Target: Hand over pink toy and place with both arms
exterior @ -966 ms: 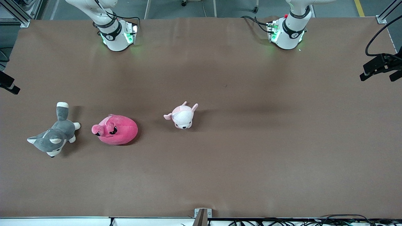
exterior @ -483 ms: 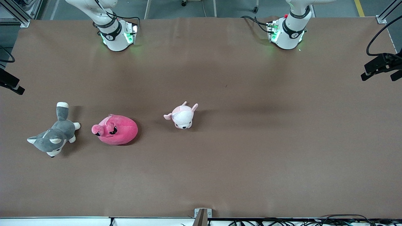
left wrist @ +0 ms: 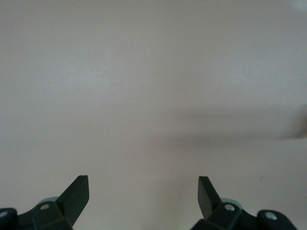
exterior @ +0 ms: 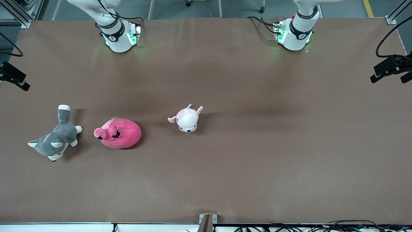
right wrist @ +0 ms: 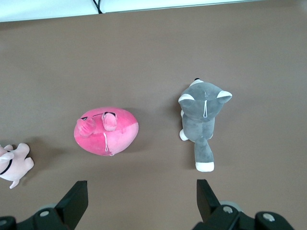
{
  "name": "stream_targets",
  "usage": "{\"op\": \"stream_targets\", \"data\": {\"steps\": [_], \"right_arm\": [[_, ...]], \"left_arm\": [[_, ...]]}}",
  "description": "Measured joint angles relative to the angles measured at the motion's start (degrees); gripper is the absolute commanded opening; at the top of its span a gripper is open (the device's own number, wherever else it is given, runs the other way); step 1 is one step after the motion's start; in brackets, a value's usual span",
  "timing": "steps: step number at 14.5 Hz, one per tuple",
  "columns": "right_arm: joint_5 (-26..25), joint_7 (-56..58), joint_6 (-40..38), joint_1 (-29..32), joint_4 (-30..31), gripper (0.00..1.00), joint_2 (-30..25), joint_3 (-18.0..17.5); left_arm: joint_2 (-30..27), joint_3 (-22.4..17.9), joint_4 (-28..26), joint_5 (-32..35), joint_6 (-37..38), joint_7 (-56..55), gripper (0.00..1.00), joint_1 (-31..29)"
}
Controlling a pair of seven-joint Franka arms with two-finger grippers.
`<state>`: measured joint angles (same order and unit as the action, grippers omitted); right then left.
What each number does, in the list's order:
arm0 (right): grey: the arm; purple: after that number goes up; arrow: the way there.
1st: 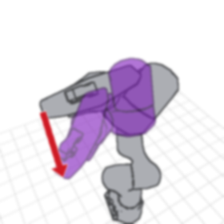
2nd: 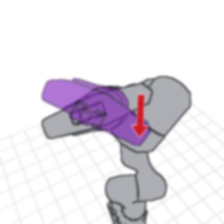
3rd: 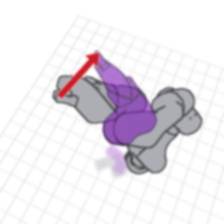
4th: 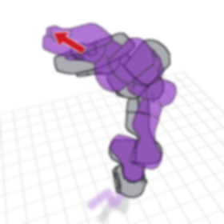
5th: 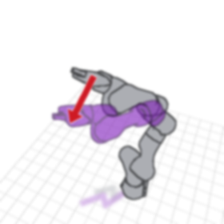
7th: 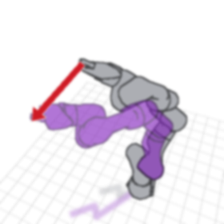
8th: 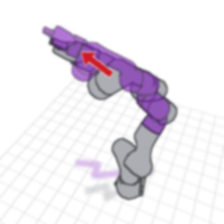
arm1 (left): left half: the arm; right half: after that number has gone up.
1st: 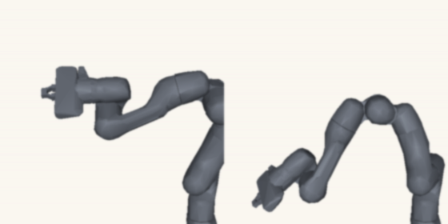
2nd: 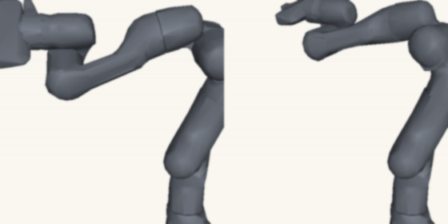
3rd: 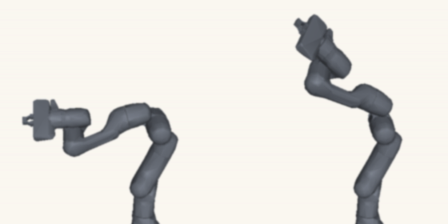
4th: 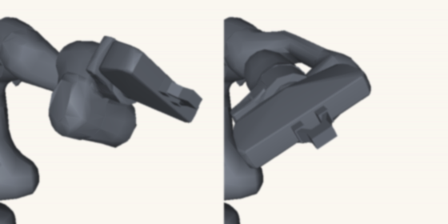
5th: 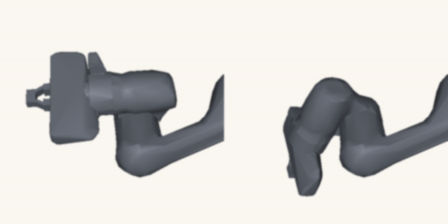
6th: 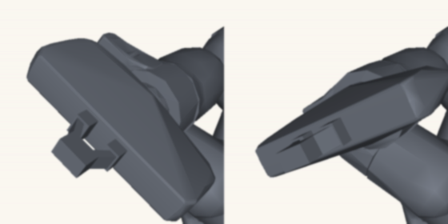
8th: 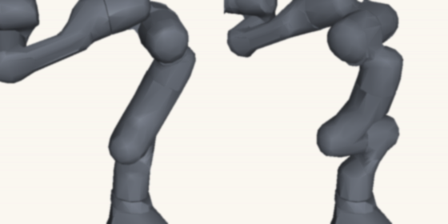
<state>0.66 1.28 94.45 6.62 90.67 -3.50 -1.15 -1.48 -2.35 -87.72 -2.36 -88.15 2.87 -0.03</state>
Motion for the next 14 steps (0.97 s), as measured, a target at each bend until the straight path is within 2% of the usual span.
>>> {"op": "stream_targets", "data": {"steps": [8, 14], "right_arm": [[0.0, 1.4, -0.5, -0.3, 0.2, 1.00, -0.5, -0.1], [-0.1, 1.4, -0.8, -3.5, 0.2, 1.00, -0.5, -0.2]], "left_arm": [[0.0, 0.1, 0.0, 0.0, 0.0, 0.0, 1.00, 0.1], [0.0, 0.1, 0.0, 0.0, -1.5, -2.8, 1.00, 0.1]]}}
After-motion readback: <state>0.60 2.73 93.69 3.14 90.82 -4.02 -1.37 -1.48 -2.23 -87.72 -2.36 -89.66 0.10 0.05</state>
